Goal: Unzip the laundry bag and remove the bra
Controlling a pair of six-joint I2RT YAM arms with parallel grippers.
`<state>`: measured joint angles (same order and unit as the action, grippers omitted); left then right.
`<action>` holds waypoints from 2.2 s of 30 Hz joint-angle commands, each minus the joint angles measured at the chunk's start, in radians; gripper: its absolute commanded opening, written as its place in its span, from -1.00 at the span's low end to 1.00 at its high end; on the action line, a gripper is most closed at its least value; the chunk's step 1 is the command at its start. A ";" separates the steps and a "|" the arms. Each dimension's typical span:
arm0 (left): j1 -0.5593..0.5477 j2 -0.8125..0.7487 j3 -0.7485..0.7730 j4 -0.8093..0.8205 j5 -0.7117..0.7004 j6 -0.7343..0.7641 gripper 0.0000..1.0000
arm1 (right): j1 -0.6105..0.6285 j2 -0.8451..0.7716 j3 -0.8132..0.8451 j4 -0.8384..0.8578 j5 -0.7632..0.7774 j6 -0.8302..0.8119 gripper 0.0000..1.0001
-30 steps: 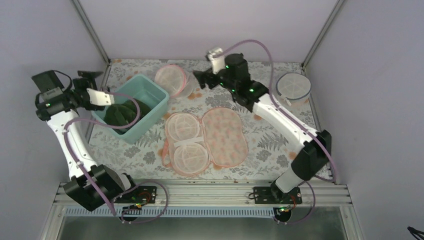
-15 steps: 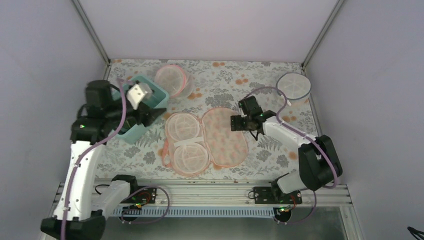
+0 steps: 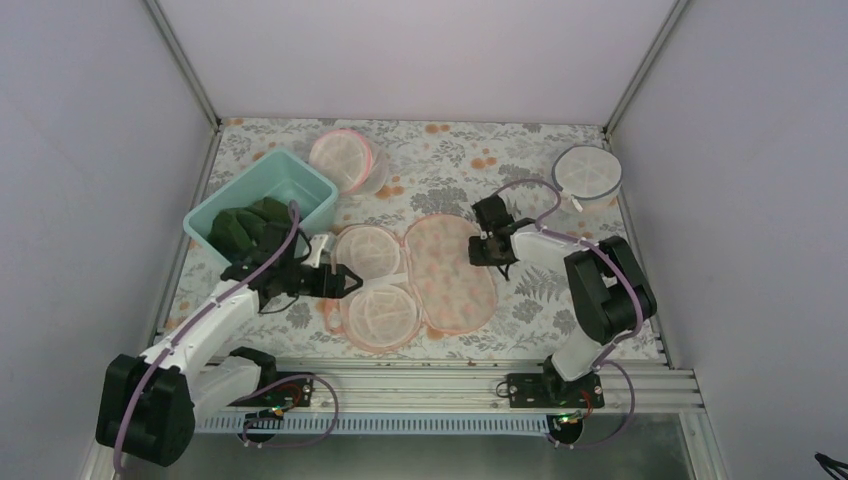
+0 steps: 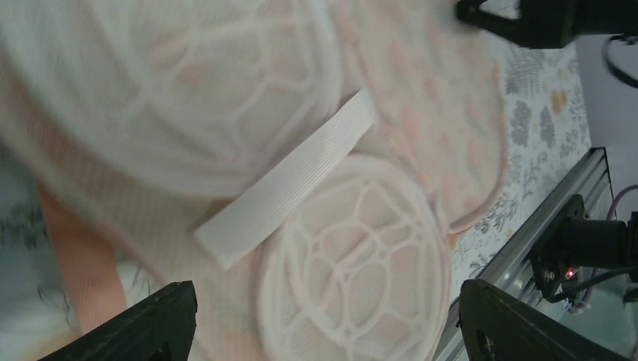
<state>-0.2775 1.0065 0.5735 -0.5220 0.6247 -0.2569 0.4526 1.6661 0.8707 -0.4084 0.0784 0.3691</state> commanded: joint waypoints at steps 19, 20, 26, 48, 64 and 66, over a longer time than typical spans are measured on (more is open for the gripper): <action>0.000 0.118 -0.170 0.395 -0.013 -0.218 0.84 | -0.112 -0.291 0.311 -0.392 -0.217 -0.112 -0.93; 0.000 0.125 -0.179 0.418 -0.006 -0.227 0.85 | -0.106 -0.284 0.331 -0.411 -0.239 -0.105 -0.93; -0.003 0.165 -0.208 0.485 0.005 -0.241 0.66 | 0.092 -0.258 0.342 -0.298 -0.335 0.059 -0.93; 0.028 0.090 -0.266 0.550 -0.013 -0.237 0.11 | 0.472 -0.059 0.373 0.044 -0.327 0.009 0.99; 0.079 0.065 0.423 0.057 -0.062 0.577 0.98 | -0.191 -0.640 -0.216 0.786 -0.207 -0.358 1.00; 0.092 0.067 0.458 0.142 -0.185 0.591 1.00 | -0.279 -0.649 -0.304 0.917 -0.261 -0.367 1.00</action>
<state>-0.2031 1.0512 0.9436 -0.3290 0.6365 0.1074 0.2974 1.0370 0.6991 0.1913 -0.1555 0.1032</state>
